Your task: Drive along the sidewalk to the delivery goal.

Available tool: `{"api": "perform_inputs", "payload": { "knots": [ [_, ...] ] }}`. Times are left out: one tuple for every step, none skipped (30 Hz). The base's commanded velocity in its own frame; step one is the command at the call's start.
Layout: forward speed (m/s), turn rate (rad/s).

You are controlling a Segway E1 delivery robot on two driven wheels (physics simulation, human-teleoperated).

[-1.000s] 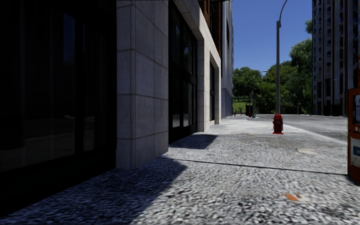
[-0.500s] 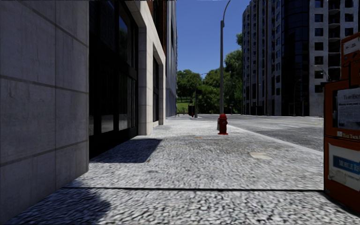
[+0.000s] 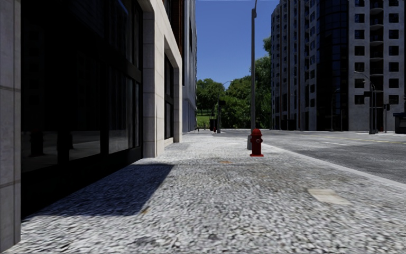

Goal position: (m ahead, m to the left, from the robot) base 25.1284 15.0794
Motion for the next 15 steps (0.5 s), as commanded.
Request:
{"api": "perform_inputs", "payload": {
  "knots": [
    [2.00,0.00],
    [2.00,0.00],
    [2.00,0.00],
    [2.00,0.00],
    [2.00,0.00],
    [2.00,0.00],
    [2.00,0.00],
    [2.00,0.00],
    [2.00,0.00],
    [2.00,0.00],
    [2.00,0.00],
    [2.00,0.00],
    [2.00,0.00],
    [2.00,0.00],
    [2.00,0.00]
  ]
}}
